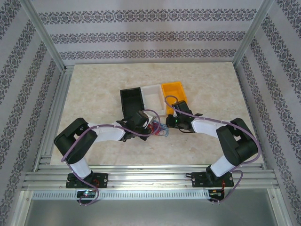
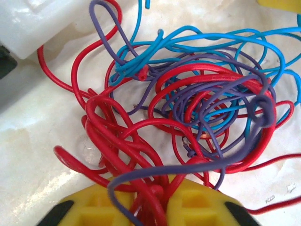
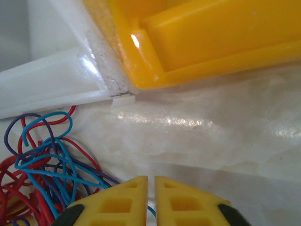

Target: Untangle the cables

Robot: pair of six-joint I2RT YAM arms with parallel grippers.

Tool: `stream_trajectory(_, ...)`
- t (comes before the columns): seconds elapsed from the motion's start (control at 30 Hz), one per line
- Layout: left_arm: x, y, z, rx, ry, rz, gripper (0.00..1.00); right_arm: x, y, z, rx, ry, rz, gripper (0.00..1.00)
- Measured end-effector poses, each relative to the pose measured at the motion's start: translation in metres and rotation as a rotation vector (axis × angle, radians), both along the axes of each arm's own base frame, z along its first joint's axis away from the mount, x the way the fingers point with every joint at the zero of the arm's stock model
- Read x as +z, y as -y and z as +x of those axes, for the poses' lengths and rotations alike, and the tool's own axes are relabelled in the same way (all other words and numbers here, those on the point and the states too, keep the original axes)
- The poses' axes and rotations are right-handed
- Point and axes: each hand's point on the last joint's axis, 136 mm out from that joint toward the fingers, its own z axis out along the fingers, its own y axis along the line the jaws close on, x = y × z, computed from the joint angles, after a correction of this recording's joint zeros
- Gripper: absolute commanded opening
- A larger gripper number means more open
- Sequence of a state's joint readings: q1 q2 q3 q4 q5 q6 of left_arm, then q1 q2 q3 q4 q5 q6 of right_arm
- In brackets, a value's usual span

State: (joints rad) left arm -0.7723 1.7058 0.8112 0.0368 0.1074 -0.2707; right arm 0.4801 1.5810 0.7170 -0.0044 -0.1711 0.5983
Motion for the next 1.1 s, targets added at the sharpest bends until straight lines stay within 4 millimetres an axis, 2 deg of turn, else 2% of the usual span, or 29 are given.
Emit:
stream_trajectory(0.07, -0.001, -0.001, 0.001, 0.008, 0.002, 0.004, 0.0, 0.001, 0.001, 0.001, -0.006, -0.001, 0.006, 0.0)
stream_trajectory(0.17, -0.001, -0.004, 0.004, 0.032, 0.01, 0.014, 0.0, 0.009, 0.009, 0.003, -0.03, 0.012, 0.012, 0.0)
stream_trajectory(0.27, -0.002, -0.006, 0.005, 0.06, 0.018, 0.024, 0.0, 0.032, 0.032, 0.012, -0.095, 0.053, 0.026, 0.0)
stream_trajectory(0.4, -0.004, -0.012, 0.007, 0.101, 0.025, 0.028, 0.0, 0.076, 0.086, 0.026, -0.25, 0.151, 0.038, 0.0)
stream_trajectory(0.57, -0.005, -0.028, 0.003, 0.159, 0.043, 0.027, 0.0, 0.124, 0.165, 0.03, -0.465, 0.242, -0.02, 0.0)
stream_trajectory(0.77, -0.005, -0.053, -0.008, 0.238, 0.055, 0.036, 0.0, 0.163, 0.227, 0.027, -0.632, 0.28, -0.088, 0.0)
stream_trajectory(0.93, -0.006, -0.073, -0.013, 0.317, 0.062, 0.04, 0.0, 0.176, 0.266, 0.019, -0.742, 0.273, -0.137, 0.0)
stream_trajectory(1.1, -0.006, -0.086, -0.012, 0.387, 0.072, 0.061, 0.0, 0.173, 0.299, 0.005, -0.843, 0.235, -0.152, 0.0)
